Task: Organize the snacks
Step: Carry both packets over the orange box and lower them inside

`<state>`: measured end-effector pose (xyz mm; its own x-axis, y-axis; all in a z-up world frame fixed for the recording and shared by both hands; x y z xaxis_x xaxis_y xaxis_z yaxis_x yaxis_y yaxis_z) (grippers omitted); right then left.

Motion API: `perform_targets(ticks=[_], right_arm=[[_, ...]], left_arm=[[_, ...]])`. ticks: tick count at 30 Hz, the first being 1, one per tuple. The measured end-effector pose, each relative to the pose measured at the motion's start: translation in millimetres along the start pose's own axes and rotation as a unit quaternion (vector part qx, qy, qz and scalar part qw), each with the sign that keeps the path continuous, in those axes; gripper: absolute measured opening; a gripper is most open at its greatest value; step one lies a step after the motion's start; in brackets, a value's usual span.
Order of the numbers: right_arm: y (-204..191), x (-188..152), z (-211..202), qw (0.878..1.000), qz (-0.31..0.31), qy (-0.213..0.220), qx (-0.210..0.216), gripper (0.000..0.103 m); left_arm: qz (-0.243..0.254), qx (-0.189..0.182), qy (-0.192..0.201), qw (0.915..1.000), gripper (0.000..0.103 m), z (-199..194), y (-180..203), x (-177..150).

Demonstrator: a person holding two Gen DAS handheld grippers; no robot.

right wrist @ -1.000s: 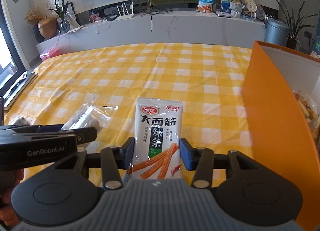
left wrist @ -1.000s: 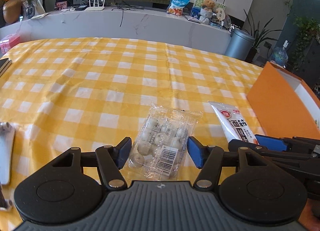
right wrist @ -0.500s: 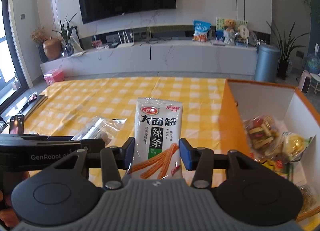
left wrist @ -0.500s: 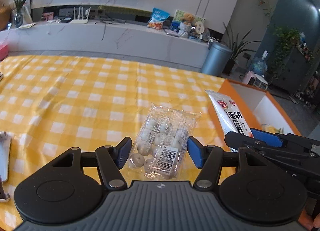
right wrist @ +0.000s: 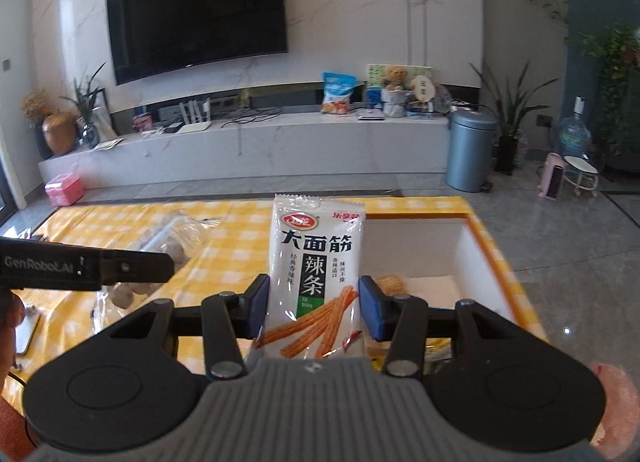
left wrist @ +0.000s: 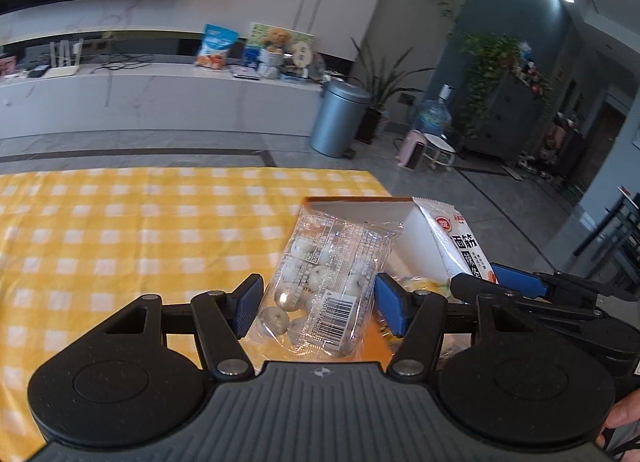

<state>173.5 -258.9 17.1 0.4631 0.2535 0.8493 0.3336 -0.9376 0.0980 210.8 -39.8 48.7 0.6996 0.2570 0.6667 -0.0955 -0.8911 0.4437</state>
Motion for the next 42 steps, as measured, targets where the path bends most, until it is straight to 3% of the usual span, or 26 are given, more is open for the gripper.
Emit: perform_targets(ticks=[5, 11, 15, 22, 38, 42], right_arm=[[58, -7, -5, 0.999, 0.041, -0.014, -0.023, 0.047], [104, -22, 11, 0.996, 0.060, -0.061, -0.031, 0.047], [112, -25, 29, 0.995, 0.037, -0.084, -0.028, 0.047], [123, -20, 75, 0.992, 0.029, -0.123, 0.001, 0.047], [122, -14, 152, 0.985, -0.047, -0.167, 0.011, 0.048], [123, -18, 163, 0.982, -0.056, -0.180, 0.008, 0.048]], left_arm=[[0.019, -0.027, -0.028, 0.9990, 0.070, 33, 34, 9], [0.032, -0.042, -0.091, 0.9945, 0.070, 88, 62, 4], [0.017, -0.039, -0.118, 0.9921, 0.070, 118, 68, 7], [0.043, -0.001, -0.133, 0.9901, 0.070, 151, 73, 7], [0.064, 0.035, -0.141, 0.9874, 0.070, 185, 69, 20], [0.074, 0.034, -0.144, 0.9861, 0.065, 193, 75, 21]])
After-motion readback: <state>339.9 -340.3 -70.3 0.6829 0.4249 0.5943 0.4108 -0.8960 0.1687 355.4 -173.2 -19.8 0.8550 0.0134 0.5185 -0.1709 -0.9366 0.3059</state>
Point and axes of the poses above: each gripper's, at about its wrist camera, not at the fingertips, and z roughly the way its jaws point, y to its right, x to its top, the point moved 4 cm from there along z, roughly the way its jaws point, and after that the axes turned 12 degrees about -z, right-handed, at the moved point
